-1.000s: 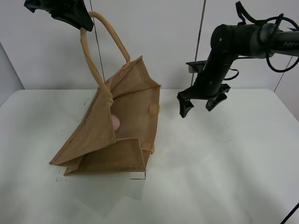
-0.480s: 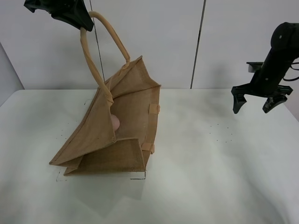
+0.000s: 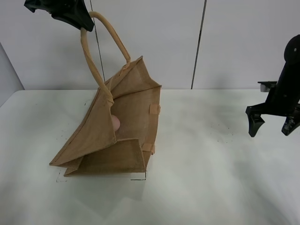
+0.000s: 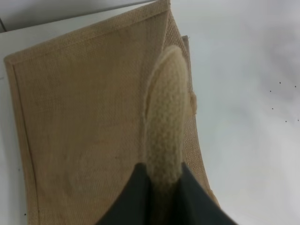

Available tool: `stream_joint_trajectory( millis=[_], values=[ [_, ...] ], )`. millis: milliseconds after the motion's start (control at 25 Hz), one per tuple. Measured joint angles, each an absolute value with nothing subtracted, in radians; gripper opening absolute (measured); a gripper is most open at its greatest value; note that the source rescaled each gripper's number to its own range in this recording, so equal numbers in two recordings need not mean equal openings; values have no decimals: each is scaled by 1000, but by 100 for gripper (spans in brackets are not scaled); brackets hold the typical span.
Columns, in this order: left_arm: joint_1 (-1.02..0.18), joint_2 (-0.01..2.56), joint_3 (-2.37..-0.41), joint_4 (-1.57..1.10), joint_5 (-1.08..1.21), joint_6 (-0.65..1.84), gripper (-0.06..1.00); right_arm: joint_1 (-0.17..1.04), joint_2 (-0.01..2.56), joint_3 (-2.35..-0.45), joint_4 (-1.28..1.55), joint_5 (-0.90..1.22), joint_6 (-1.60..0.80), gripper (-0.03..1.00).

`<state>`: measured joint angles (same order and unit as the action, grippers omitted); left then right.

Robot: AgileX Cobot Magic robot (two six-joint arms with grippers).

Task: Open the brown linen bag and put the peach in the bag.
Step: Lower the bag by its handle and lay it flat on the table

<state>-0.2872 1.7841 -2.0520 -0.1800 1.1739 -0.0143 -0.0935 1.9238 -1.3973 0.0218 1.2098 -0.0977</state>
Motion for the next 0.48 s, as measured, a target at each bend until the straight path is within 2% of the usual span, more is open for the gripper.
stream_joint_trajectory(
  millis=[480],
  values=[
    [-287, 1784, -2052, -180, 1174, -12, 0, -91, 1361, -814, 21, 1211, -103, 100]
  ],
)
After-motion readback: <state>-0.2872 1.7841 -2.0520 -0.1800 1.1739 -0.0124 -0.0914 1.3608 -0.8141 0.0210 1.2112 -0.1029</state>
